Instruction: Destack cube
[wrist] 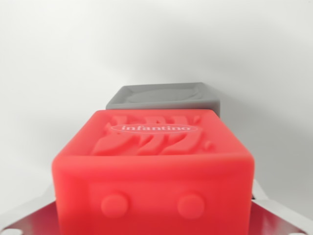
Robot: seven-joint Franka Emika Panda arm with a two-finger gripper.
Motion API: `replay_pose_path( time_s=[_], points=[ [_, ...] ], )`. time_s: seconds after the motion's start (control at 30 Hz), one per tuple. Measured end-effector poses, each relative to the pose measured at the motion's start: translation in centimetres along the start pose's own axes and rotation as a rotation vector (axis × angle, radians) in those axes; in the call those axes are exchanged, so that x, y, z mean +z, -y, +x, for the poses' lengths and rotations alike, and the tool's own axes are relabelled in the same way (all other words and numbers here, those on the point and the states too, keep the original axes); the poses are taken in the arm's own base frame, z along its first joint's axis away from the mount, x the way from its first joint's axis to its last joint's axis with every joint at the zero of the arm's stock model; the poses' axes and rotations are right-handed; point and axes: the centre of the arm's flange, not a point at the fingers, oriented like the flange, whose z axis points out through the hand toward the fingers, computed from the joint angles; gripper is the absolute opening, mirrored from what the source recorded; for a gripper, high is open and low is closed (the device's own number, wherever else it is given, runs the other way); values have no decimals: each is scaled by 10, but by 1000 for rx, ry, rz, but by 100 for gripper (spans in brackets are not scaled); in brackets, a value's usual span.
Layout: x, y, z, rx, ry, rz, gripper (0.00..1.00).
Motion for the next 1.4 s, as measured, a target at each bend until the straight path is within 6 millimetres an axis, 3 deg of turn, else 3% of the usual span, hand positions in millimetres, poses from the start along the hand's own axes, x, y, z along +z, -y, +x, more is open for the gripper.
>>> replay_pose_path(
  time_s=[0.83, 1.4],
  points=[
    [-1, 0, 0, 0, 0, 0, 0],
    [-23, 0, 2, 1, -4, 0, 0]
  ],
)
